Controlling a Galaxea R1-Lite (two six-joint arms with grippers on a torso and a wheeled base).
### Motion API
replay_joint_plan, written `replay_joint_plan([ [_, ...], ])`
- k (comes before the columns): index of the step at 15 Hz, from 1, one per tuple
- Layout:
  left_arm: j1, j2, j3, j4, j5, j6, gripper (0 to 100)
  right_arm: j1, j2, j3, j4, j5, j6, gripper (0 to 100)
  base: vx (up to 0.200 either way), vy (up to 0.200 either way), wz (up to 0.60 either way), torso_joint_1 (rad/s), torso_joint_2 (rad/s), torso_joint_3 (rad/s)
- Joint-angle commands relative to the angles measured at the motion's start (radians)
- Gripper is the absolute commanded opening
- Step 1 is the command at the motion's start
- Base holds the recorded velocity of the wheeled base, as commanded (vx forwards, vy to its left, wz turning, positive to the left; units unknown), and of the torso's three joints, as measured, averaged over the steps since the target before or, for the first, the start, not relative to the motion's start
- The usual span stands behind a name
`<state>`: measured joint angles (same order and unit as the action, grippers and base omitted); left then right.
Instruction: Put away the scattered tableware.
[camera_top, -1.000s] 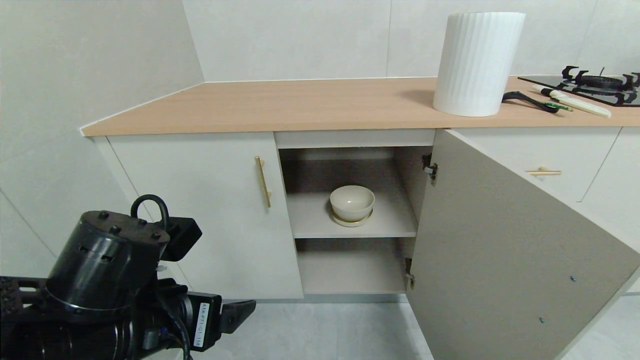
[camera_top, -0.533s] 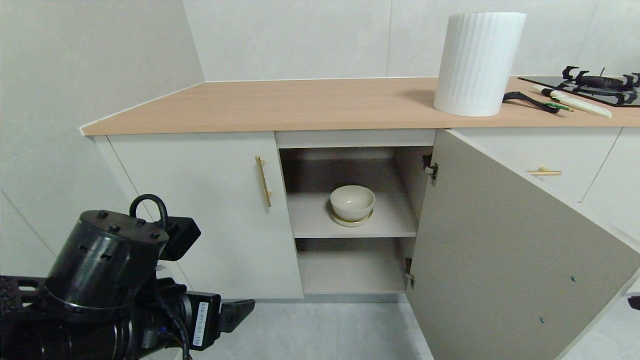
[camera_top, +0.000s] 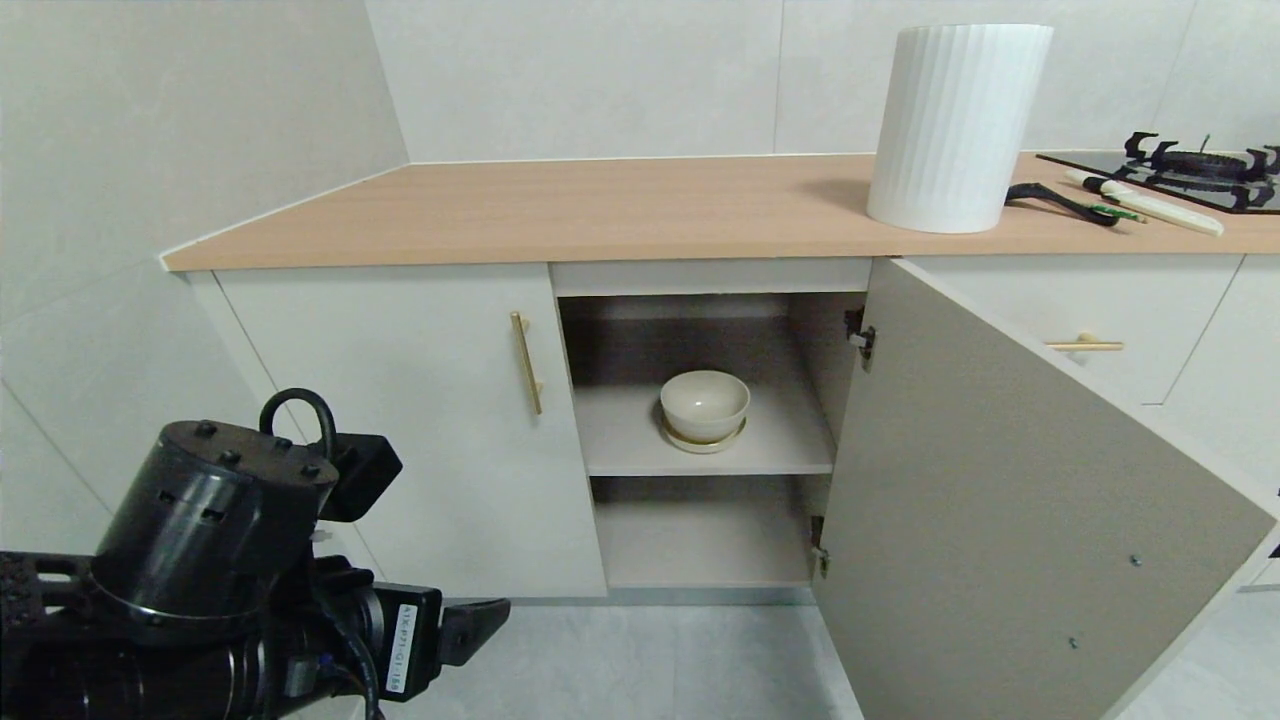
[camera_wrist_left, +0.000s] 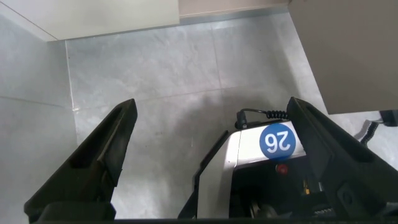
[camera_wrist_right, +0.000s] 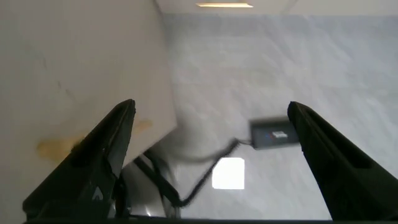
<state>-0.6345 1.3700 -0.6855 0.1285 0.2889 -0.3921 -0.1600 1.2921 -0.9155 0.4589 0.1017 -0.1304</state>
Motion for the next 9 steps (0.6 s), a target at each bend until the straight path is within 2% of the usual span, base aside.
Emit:
replay_joint_plan([
  [1, -0.001, 0.001, 0.0, 0.0, 0.001, -0.001, 100, -0.003, 0.029, 0.017, -0.014, 0.006, 0.0, 100, 0.0, 0.0, 0.0, 0.0, 0.0, 0.0],
  [5, -0.001, 0.001, 0.0, 0.0, 0.001, -0.001, 100, -0.001, 0.038, 0.029, -0.026, 0.029, -0.001, 100, 0.0, 0.0, 0.0, 0.0, 0.0, 0.0],
  [9, -0.001, 0.001, -0.003, 0.0, 0.001, -0.001, 100, 0.005, 0.055, 0.029, -0.028, 0.035, -0.001, 100, -0.2, 0.0, 0.0, 0.008, 0.0, -0.002],
])
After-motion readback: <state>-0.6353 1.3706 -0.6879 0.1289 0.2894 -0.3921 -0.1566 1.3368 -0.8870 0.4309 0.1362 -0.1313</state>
